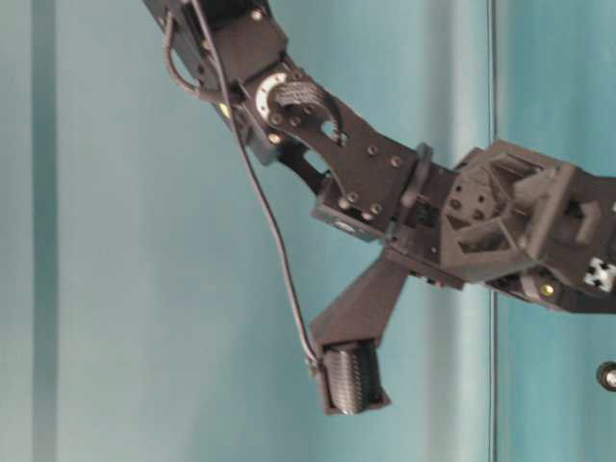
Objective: Insert the USB cable into the female connector supported by the left arm.
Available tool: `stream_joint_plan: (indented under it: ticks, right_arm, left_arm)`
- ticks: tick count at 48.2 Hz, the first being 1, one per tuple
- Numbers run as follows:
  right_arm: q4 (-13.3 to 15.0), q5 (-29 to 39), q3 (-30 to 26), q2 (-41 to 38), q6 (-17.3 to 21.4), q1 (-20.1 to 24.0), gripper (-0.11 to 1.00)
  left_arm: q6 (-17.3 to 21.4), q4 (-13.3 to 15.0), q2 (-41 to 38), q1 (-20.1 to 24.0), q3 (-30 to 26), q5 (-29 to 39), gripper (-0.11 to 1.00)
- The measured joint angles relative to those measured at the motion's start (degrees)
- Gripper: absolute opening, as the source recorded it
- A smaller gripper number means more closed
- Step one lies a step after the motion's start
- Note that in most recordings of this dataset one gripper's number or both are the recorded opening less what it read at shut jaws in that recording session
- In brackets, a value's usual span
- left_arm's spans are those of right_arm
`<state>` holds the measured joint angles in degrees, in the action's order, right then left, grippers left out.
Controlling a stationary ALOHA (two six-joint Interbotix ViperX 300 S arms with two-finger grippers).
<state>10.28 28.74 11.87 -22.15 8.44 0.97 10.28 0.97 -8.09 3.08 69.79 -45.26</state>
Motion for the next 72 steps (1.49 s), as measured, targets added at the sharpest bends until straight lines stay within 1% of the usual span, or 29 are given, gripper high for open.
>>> stream_joint_plan:
  ticks: [13,23,30,47,72]
  right_arm:
    - [0.0,0.09,-1.14,-1.41,0.0,-0.62,0.22]
    - [0.7,0.09,-1.14,-1.41,0.0,-1.14,0.22]
    - [1.41,0.09,-1.32,-1.41,0.0,-1.14,0.22]
    - [1.49,0.09,-1.58,-1.49,1.93,-1.23,0.22]
    - [1.58,0.09,-3.6,-2.64,1.93,-0.97,0.22]
  left_arm:
    - [0.0,0.0,-2.37,0.0,0.35,-3.43,0.36]
    - [-0.18,0.0,-5.45,0.09,1.49,-10.81,0.36]
    - [-1.85,0.0,-6.86,0.09,1.76,-13.62,0.36]
    - [-2.11,-0.09,-7.03,0.0,1.67,-14.5,0.36]
    - [-2.11,-0.09,-7.03,0.0,1.58,-14.33,0.36]
